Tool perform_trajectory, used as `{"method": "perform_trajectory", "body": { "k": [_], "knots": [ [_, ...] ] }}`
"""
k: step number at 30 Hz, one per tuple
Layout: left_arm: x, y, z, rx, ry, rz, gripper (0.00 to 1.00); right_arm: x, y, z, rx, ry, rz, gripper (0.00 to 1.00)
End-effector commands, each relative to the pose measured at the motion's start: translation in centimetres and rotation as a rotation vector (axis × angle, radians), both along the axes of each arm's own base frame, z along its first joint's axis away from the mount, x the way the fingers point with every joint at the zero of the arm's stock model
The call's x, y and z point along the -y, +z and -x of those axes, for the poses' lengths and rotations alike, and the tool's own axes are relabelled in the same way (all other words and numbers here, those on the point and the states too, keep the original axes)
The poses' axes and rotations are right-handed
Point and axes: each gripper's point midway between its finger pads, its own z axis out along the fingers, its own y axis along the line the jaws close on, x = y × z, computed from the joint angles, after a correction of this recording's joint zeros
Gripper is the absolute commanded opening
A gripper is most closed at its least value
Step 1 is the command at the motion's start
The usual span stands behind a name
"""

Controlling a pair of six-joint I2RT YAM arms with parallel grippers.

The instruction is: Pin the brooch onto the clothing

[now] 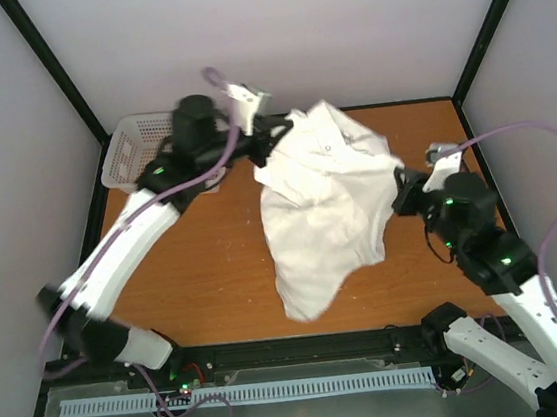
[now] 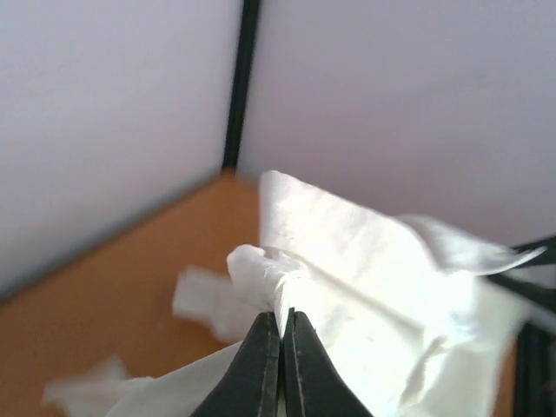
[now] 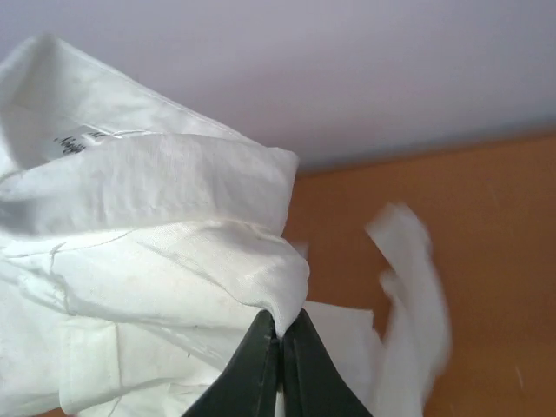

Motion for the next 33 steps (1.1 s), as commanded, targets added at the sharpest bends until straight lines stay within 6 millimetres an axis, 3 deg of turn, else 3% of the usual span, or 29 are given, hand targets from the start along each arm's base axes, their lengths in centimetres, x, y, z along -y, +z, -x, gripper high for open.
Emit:
{"method": "perform_trajectory", "body": {
  "k": [1,3,5,8,10,13,15,17,20,22,23,26,27,28,29,30,31,32,33],
  "knots": [
    [-4.1,17.5,7.6,0.419,-0.077,0.325,0.01,0.7,13.5,1.7,0.375,0.061,0.093,0.03],
    [-6.5,23.0,13.4,0.604,-0.176,0.434,0.01,-0.1,19.5,4.3,0.559,0.159,0.106,0.03],
    [-8.4,25.8,18.2,0.728,-0.274,0.502,0.01,-1.0,25.5,8.6,0.774,0.289,0.106,0.03],
    [-11.0,28.6,23.8,0.863,-0.37,0.589,0.01,-2.8,30.6,14.2,0.99,0.5,0.086,0.03],
    [-12.2,29.7,25.7,0.904,-0.387,0.622,0.01,-3.4,32.6,16.2,1.057,0.581,0.055,0.03],
    [-12.9,30.1,25.5,0.918,-0.335,0.639,0.01,-3.4,33.6,15.8,1.061,0.566,0.025,0.03],
    [-12.8,29.8,22.8,0.887,-0.216,0.633,0.01,-2.3,33.3,12.9,1.012,0.431,0.02,0.03],
    [-12.7,29.1,18.2,0.828,-0.03,0.602,0.01,-0.5,32.0,8.9,0.92,0.238,0.03,0.03],
    [-13.2,25.9,7.9,0.673,0.372,0.506,0.01,2.7,28.6,2.2,0.744,-0.075,0.121,0.03],
    [-12.6,22.3,1.8,0.58,0.546,0.38,0.01,4.2,25.8,-1.7,0.652,-0.25,0.231,0.03],
    [-11.4,19.2,-1.7,0.532,0.599,0.292,0.01,4.5,24.3,-3.6,0.62,-0.308,0.304,0.03],
    [-9.8,11.9,-8.7,0.465,0.681,0.132,0.05,4.4,18.2,-10.1,0.512,-0.372,0.432,0.03],
    [-9.4,9.2,-11.1,0.41,0.69,0.086,0.13,4.8,16.1,-12.2,0.475,-0.378,0.449,0.03],
    [-9.4,6.8,-13.2,0.351,0.714,0.046,0.36,5.1,13.7,-14.3,0.433,-0.378,0.466,0.03],
    [-9.6,3.8,-15.4,0.306,0.744,-0.002,0.49,5.7,11.1,-16.3,0.388,-0.391,0.492,0.05],
    [-9.9,1.1,-17.1,0.245,0.766,-0.058,0.53,6.1,8.6,-18.2,0.348,-0.396,0.52,0.14],
    [-10.2,-1.1,-18.6,0.163,0.787,-0.109,0.63,6.4,5.7,-20.3,0.286,-0.383,0.549,0.3],
    [-10.6,-2.9,-19.4,0.089,0.815,-0.156,0.78,6.9,2.3,-22.0,0.179,-0.35,0.58,0.51],
    [-10.8,-3.7,-19.8,0.044,0.831,-0.187,0.92,6.7,-0.9,-23.5,0.052,-0.291,0.596,0.63]
  ]
}}
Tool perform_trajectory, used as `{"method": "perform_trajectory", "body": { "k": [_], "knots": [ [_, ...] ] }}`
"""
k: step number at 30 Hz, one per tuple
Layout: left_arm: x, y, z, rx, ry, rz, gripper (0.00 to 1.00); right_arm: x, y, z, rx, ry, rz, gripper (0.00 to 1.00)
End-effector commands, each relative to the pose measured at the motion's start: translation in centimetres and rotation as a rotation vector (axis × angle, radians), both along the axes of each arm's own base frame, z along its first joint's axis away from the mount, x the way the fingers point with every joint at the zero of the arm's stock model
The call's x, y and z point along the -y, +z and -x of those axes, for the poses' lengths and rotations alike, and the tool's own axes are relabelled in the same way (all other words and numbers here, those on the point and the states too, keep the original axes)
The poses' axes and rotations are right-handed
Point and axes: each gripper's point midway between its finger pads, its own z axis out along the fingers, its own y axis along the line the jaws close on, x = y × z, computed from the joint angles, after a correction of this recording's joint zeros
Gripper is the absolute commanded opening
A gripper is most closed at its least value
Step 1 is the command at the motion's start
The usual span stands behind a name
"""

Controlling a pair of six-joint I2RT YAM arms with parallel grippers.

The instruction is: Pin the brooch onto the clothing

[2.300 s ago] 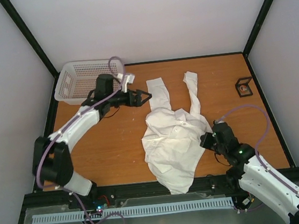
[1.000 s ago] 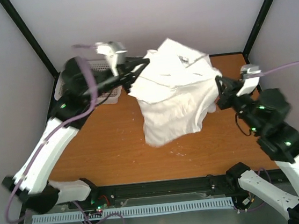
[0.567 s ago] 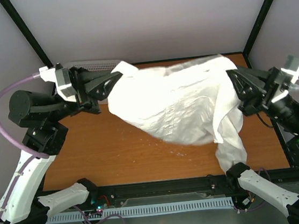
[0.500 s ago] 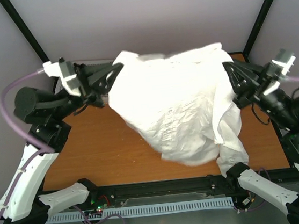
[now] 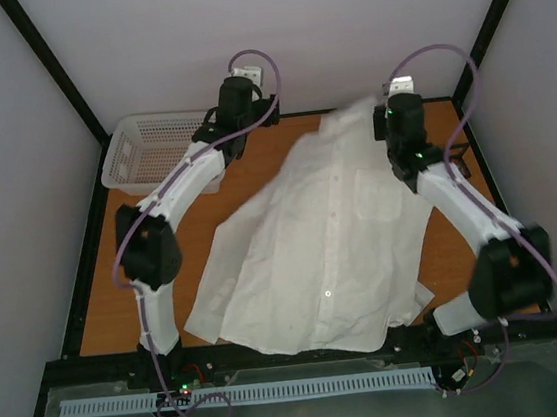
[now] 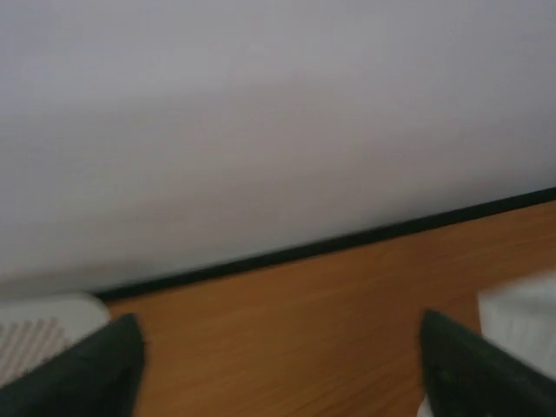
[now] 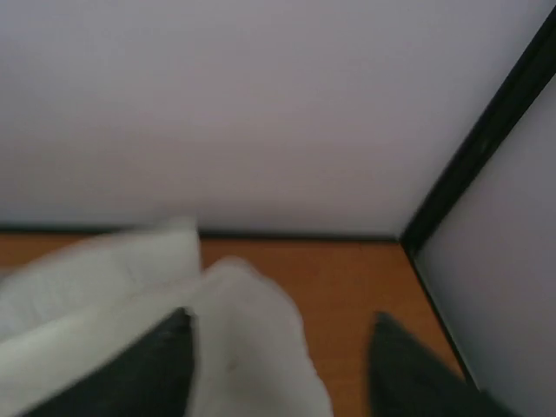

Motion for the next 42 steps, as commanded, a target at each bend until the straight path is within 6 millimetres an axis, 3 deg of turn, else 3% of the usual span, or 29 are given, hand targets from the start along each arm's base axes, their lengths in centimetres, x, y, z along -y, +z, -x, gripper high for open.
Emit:
{"method": "perform_trajectory", "body": {
  "k": [1,3,4,6,10,11,16,18,20,23,25,29,32,36,42],
  "knots": [
    [-4.4,-2.3,-2.2,-0.206,0.203,-0.052,0.99,2.1,-7.8,-4.9,-0.283,-0.058,0.026,0.73],
    [-4.2,-1.8,-0.6,-0.226,0.161,-0.033,1.0,0.9,-12.2,-4.9,-0.483,-0.004,-0.011,0.96],
    [-4.1,-1.5,0.5,-0.227,0.126,-0.011,1.0,0.4,-13.8,-4.2,-0.565,0.01,-0.037,0.99],
    [-2.9,0.0,4.1,-0.207,-0.019,0.071,1.0,-0.6,-15.3,-2.5,-0.642,0.044,-0.108,1.0],
    [0.3,-0.7,12.5,-0.224,-0.395,0.215,1.0,-2.3,-16.1,1.6,-0.669,0.146,-0.255,1.0],
    [0.7,-1.8,14.3,-0.258,-0.458,0.238,1.0,-2.8,-16.3,2.8,-0.678,0.177,-0.288,1.0],
    [4.0,-7.1,19.6,-0.406,-0.649,0.257,1.0,-7.4,-18.9,8.2,-0.774,0.409,-0.513,1.0],
    [5.4,-9.8,21.1,-0.476,-0.695,0.238,1.0,-7.4,-19.9,9.8,-0.792,0.407,-0.549,1.0],
    [6.4,-12.3,22.3,-0.548,-0.728,0.25,1.0,-5.8,-20.7,10.9,-0.792,0.316,-0.525,1.0],
    [6.8,-15.7,22.9,-0.608,-0.733,0.278,1.0,-3.0,-21.3,12.2,-0.765,0.178,-0.524,1.0],
    [6.6,-18.5,22.2,-0.671,-0.669,0.273,1.0,-2.1,-21.0,12.9,-0.726,0.158,-0.578,1.0],
    [5.4,-24.5,20.5,-0.828,-0.484,0.205,1.0,-0.4,-18.9,13.6,-0.622,0.106,-0.624,1.0],
    [2.3,-27.8,19.3,-0.908,-0.312,0.153,1.0,1.4,-17.4,13.7,-0.556,0.039,-0.6,1.0],
    [-3.5,-31.1,18.7,-0.999,-0.114,0.15,1.0,2.7,-16.5,14.1,-0.513,-0.008,-0.595,1.0],
    [-10.7,-31.6,17.9,-0.965,0.086,0.127,1.0,2.7,-17.0,14.2,-0.514,-0.009,-0.62,1.0]
  ]
}}
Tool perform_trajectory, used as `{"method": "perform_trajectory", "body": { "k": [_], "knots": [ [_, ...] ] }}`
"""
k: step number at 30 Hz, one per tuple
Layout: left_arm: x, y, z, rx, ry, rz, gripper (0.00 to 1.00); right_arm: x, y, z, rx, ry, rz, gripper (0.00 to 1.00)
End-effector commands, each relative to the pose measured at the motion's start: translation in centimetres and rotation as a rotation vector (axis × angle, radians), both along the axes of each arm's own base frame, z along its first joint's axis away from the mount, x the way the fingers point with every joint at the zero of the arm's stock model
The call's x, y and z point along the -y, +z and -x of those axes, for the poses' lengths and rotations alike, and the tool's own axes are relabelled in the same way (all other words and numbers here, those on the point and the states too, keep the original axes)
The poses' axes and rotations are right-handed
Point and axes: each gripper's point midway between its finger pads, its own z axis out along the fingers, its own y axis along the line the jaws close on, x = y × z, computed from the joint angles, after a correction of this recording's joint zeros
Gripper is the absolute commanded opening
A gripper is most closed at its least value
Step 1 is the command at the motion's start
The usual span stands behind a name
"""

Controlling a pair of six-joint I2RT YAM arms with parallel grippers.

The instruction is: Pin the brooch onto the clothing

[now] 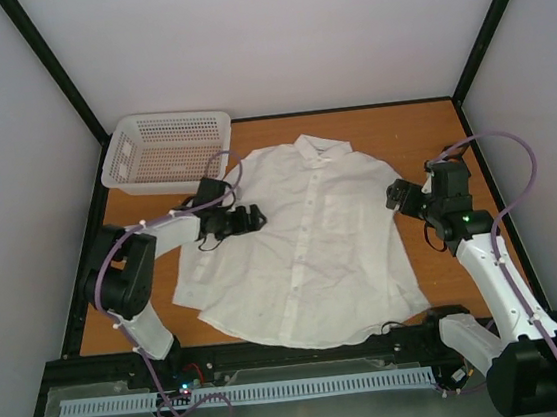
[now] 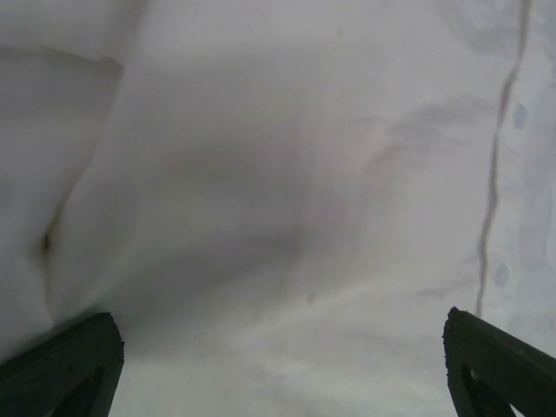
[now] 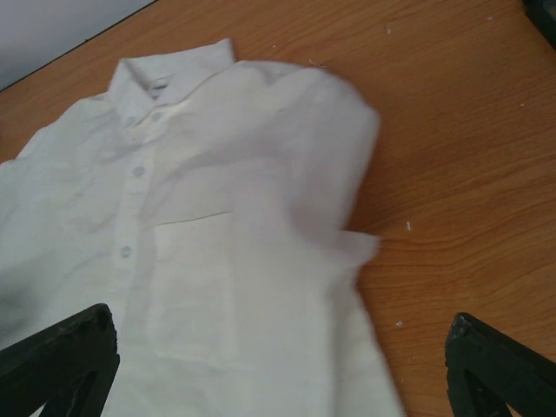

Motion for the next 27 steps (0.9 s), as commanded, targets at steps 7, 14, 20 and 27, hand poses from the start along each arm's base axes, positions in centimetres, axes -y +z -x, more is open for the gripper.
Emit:
{"method": "perform_trajectory", "body": {
  "k": [7,14,20,27],
  "knots": [
    [-3.6,3.4,0.5,0.065,0.028,-0.036,1.0,-0.2,-5.2,0.6,-0.135,-0.023,-0.062,0.97],
    [1.9,10.8,1.6,0.213,-0.155,0.142,1.0,-2.9,-12.3,2.9,-0.465,0.023,-0.161,0.64],
    [5.2,13.4,2.3,0.248,-0.255,0.267,1.0,-3.0,-14.0,3.2,-0.586,0.066,-0.02,0.52],
    [3.5,7.6,1.4,0.133,-0.103,0.168,1.0,-3.6,-16.7,3.2,-0.658,0.092,0.079,0.44]
  ]
}}
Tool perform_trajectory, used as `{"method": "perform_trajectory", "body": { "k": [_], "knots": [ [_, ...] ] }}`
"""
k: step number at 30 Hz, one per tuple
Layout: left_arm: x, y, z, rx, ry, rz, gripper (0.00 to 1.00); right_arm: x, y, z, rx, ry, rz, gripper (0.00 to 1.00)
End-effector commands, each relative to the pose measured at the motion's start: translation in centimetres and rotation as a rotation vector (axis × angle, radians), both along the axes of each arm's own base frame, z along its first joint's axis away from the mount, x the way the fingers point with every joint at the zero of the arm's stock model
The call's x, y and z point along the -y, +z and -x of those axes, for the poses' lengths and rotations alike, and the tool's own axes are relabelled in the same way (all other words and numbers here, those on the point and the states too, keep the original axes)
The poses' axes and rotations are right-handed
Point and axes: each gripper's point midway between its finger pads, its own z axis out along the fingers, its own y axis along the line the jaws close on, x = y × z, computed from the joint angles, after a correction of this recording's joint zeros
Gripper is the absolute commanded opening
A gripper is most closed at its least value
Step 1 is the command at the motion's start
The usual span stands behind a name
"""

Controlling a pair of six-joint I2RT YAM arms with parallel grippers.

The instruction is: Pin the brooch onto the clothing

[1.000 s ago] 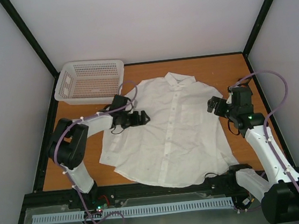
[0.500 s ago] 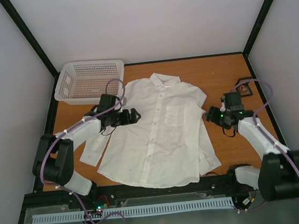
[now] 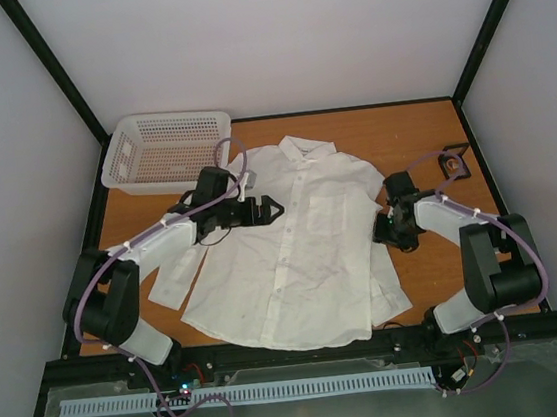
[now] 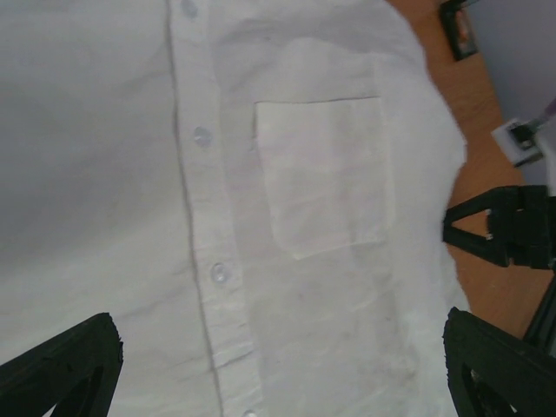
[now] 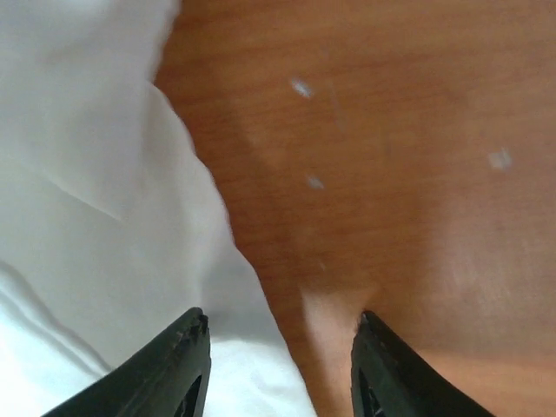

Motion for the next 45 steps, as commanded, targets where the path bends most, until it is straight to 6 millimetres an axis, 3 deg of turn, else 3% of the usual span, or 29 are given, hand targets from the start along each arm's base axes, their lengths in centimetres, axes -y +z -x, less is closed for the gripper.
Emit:
{"method": "perform_trajectory", "body": {
  "k": [1,6,9,12,15,16,18,19,22,24,27,29,34,38,45],
  "knots": [
    [-0.9,-2.8,-0.5,-0.054,0.103,-0.024,1.0,0.6,-1.3,-0.2,-0.044,0.009,0.1,0.4],
    [-2.6,-5.3,0.1,-0.111,0.181,-0.044,1.0,2.5,-1.3,-0.7,-0.051,-0.104,0.218,0.04],
    [-4.0,-5.5,-0.1,-0.111,0.224,-0.048,1.0,4.7,1.0,-1.0,0.029,-0.239,0.287,0.03],
    [-5.2,-6.1,-0.2,-0.121,0.253,-0.059,1.0,8.3,5.4,-0.8,0.152,-0.404,0.434,0.03],
    [-5.9,-6.9,0.0,-0.137,0.262,-0.06,1.0,10.6,9.8,-0.8,0.28,-0.477,0.52,0.03],
    [-6.0,-7.0,0.0,-0.142,0.26,-0.059,1.0,10.8,10.9,-0.8,0.317,-0.48,0.518,0.03],
    [-5.8,-6.8,0.0,-0.14,0.243,-0.048,1.0,9.4,11.8,-1.5,0.374,-0.403,0.421,0.03],
    [-5.6,-6.6,0.0,-0.136,0.228,-0.044,1.0,8.2,11.9,-1.8,0.383,-0.359,0.356,0.03],
    [-5.4,-5.8,0.0,-0.123,0.217,-0.027,1.0,5.7,10.0,-0.3,0.271,-0.293,0.224,0.48],
    [-5.2,-5.1,-0.1,-0.112,0.21,-0.012,1.0,3.5,8.3,0.6,0.192,-0.227,0.119,0.69],
    [-4.8,-4.2,-0.2,-0.095,0.19,0.01,1.0,0.8,6.2,2.6,0.054,-0.181,-0.001,0.79],
    [-4.7,-3.7,-0.3,-0.086,0.185,0.013,1.0,-0.3,5.2,3.6,0.017,-0.163,-0.043,0.8],
    [-4.7,-3.3,-0.4,-0.063,0.182,0.012,1.0,-1.6,3.0,5.4,-0.058,-0.097,-0.015,0.71],
    [-4.6,-3.2,-0.4,-0.063,0.176,0.02,1.0,-0.6,1.5,6.0,-0.127,-0.041,0.142,0.69],
    [-4.7,-3.0,-0.5,-0.043,0.17,0.012,1.0,-0.4,-0.4,5.7,-0.167,-0.017,0.193,0.61]
  ]
}}
